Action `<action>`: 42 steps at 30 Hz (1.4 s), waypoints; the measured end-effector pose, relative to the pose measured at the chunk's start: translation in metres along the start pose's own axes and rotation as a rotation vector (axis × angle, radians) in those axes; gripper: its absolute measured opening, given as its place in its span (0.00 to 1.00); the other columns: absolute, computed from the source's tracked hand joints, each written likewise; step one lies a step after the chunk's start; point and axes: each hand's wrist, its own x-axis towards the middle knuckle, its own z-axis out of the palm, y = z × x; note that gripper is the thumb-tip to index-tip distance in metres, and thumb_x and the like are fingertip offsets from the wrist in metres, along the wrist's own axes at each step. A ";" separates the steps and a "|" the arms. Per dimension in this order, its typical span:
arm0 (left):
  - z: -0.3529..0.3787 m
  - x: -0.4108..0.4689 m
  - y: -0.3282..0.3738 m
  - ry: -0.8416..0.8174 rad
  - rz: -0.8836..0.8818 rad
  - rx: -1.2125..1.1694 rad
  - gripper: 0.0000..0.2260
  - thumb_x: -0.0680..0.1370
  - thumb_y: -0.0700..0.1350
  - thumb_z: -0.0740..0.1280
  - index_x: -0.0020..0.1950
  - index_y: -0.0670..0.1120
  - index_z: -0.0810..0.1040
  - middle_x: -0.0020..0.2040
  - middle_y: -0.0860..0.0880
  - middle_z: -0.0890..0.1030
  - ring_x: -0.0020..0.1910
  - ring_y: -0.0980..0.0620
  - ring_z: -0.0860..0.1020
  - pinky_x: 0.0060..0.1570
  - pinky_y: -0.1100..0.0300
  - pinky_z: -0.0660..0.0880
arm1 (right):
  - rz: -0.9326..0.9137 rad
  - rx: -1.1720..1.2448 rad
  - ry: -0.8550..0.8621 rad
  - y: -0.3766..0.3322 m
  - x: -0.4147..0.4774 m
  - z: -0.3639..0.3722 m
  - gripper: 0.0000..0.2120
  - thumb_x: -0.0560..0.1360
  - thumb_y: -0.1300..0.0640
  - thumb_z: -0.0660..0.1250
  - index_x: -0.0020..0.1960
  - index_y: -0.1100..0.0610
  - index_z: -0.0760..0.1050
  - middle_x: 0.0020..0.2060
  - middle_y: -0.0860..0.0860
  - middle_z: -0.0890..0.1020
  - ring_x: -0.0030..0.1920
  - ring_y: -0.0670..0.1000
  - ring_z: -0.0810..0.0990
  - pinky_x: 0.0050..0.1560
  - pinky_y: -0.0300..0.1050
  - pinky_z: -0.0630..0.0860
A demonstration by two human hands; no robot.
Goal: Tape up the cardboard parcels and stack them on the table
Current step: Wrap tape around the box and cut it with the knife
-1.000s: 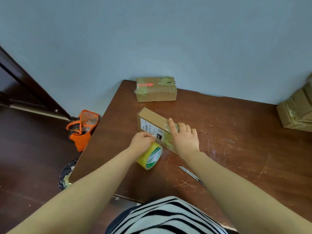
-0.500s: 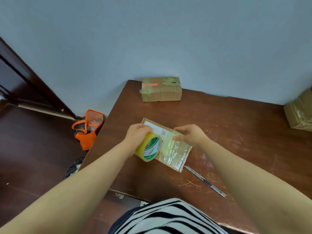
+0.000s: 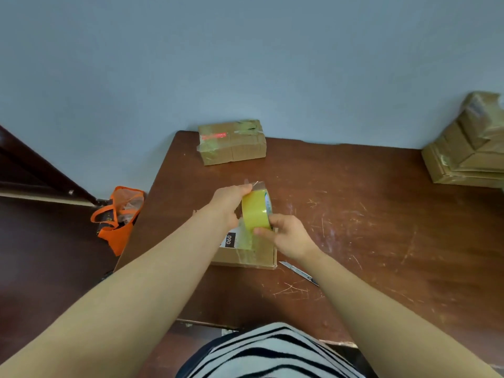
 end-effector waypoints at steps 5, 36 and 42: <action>0.019 0.007 -0.006 0.060 0.053 0.181 0.18 0.72 0.40 0.74 0.59 0.36 0.76 0.58 0.39 0.79 0.58 0.41 0.78 0.54 0.49 0.77 | -0.005 0.171 0.149 0.003 -0.012 -0.016 0.08 0.77 0.54 0.67 0.48 0.59 0.78 0.40 0.52 0.80 0.40 0.49 0.77 0.44 0.42 0.74; -0.095 0.026 -0.009 -0.090 -0.160 -0.022 0.08 0.80 0.43 0.64 0.46 0.44 0.83 0.41 0.50 0.79 0.39 0.52 0.76 0.36 0.58 0.75 | 0.508 0.209 0.247 0.044 0.024 0.035 0.26 0.64 0.65 0.78 0.60 0.61 0.74 0.51 0.53 0.81 0.50 0.53 0.81 0.51 0.49 0.79; -0.101 0.036 -0.034 -0.063 -0.220 -0.046 0.05 0.77 0.41 0.68 0.51 0.43 0.80 0.44 0.47 0.78 0.39 0.50 0.77 0.34 0.57 0.72 | 0.388 0.271 0.360 0.043 0.010 0.051 0.24 0.66 0.67 0.75 0.61 0.61 0.74 0.52 0.55 0.81 0.51 0.54 0.80 0.51 0.50 0.79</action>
